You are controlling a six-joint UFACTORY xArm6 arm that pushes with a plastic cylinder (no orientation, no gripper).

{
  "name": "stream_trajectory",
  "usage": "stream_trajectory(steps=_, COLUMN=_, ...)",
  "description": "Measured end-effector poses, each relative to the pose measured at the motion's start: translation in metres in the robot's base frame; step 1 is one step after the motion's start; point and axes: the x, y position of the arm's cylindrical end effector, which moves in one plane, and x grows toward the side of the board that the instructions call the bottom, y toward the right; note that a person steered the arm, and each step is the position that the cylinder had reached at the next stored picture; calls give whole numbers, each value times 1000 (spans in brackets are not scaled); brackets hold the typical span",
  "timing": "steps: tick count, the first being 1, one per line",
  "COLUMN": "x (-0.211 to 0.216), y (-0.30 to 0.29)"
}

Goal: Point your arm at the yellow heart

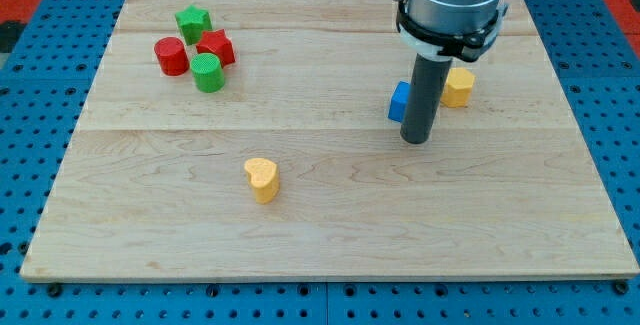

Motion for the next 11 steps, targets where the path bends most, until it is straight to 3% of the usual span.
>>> stream_trajectory(steps=1, x=-38, y=0)
stream_trajectory(steps=2, x=-48, y=0)
stream_trajectory(steps=3, x=-3, y=-10)
stream_trajectory(steps=4, x=76, y=-23)
stream_trajectory(steps=5, x=104, y=-31)
stream_trajectory(steps=8, x=111, y=-170)
stream_trajectory(steps=11, x=71, y=-179)
